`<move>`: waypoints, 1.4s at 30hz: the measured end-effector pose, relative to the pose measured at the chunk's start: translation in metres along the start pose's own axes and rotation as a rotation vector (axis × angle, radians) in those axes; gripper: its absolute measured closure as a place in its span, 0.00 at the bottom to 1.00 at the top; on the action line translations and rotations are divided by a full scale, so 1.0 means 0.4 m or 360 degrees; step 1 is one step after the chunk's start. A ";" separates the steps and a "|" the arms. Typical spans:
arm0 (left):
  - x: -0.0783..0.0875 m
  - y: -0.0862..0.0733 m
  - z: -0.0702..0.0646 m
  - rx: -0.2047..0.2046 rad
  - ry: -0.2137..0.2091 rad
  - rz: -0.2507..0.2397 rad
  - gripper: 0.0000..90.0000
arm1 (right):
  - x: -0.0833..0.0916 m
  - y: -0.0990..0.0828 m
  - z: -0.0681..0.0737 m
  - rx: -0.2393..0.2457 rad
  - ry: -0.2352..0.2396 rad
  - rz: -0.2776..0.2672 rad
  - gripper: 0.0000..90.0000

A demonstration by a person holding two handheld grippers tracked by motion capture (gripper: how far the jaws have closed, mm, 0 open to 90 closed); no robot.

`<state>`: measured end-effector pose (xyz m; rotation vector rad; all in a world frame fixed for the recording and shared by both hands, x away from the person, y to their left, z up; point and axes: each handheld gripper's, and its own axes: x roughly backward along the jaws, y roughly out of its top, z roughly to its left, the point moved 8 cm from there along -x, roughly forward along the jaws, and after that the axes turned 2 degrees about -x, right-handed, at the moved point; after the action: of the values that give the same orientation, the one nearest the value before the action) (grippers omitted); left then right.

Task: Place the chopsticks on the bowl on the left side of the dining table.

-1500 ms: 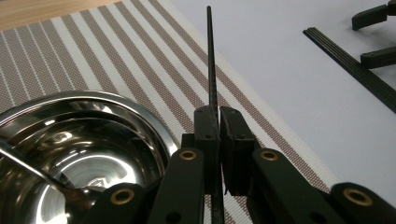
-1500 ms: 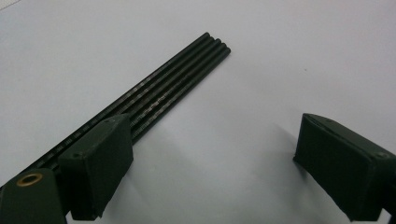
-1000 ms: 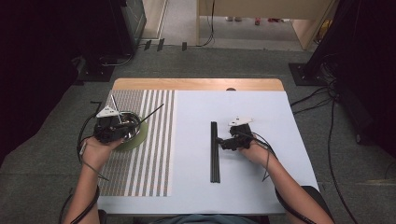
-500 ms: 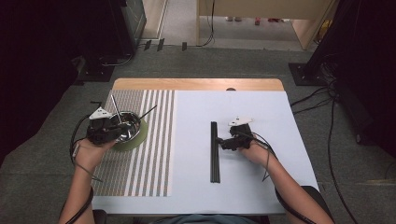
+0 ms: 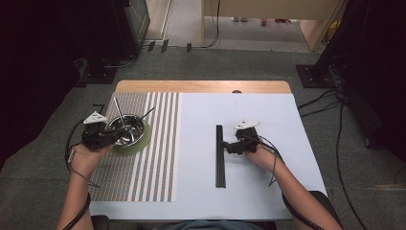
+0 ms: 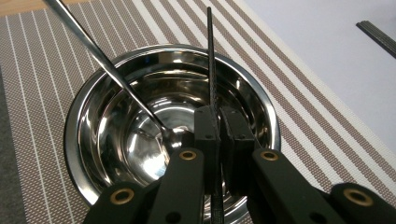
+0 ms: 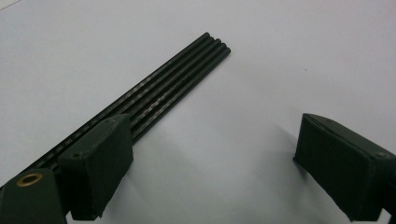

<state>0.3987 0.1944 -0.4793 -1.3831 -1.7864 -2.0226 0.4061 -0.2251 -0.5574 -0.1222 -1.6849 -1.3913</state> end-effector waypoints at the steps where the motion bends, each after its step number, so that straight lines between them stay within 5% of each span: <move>1: -0.003 -0.005 0.005 -0.0007 -0.0003 0.0019 0.97 | 0.000 0.000 0.000 -0.0001 0.0000 0.0000 0.12; 9: -0.009 -0.026 0.023 0.0001 0.0015 0.0069 0.97 | 0.000 0.000 0.000 0.0000 0.0000 0.0000 0.12; 26: -0.010 -0.028 0.051 -0.0008 0.0035 0.0007 0.96 | 0.000 0.000 0.000 0.0000 0.0000 0.0000 0.12; 42: -0.022 -0.037 0.058 0.0004 0.0079 0.0039 0.93 | 0.000 0.000 0.000 0.0000 0.0000 0.0000 0.12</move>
<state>0.4073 0.2144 -0.4985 -1.3349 -1.7426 -2.0237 0.4061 -0.2251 -0.5574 -0.1225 -1.6849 -1.3915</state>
